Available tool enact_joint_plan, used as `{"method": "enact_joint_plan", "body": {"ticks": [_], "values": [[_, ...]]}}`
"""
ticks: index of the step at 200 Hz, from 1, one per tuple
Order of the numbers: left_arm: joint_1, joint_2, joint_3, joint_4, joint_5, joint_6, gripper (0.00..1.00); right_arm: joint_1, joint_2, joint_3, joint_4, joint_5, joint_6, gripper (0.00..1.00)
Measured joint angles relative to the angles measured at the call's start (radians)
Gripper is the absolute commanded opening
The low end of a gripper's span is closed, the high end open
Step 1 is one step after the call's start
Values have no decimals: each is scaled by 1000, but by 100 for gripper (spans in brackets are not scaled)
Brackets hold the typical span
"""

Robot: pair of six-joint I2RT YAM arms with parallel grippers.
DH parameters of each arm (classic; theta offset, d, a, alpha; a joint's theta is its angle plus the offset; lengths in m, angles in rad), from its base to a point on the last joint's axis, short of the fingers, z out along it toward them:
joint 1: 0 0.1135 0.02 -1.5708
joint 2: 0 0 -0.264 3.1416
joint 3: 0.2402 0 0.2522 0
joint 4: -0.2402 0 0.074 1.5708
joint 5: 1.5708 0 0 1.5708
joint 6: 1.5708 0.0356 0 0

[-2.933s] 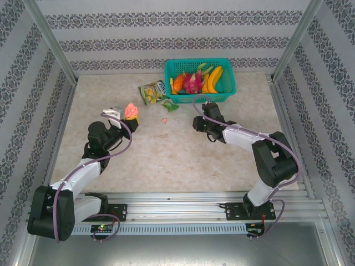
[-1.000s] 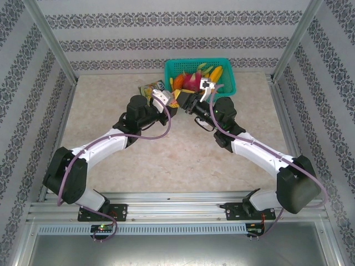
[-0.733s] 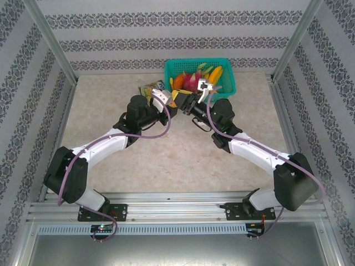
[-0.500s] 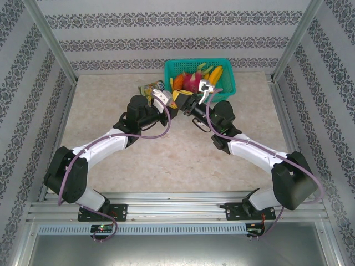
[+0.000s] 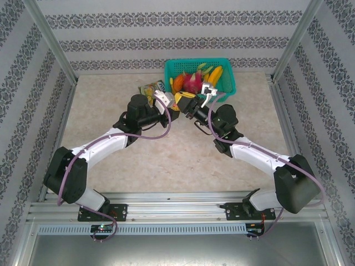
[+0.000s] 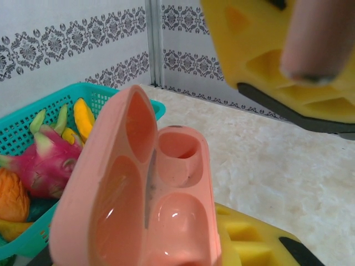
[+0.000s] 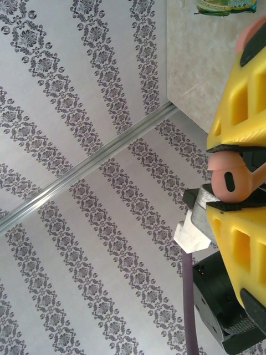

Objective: Insert the wireless bluetooth earbuds into the charging case

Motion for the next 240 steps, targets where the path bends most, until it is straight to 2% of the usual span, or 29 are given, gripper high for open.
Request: {"method": "enact_joint_plan", "body": {"ticks": [97, 240], "values": [[0, -22, 20, 2, 11, 1, 0, -8, -29, -33, -35, -1, 0, 31], [3, -22, 23, 3, -4, -11, 0, -7, 14, -3, -38, -5, -1, 30]]}}
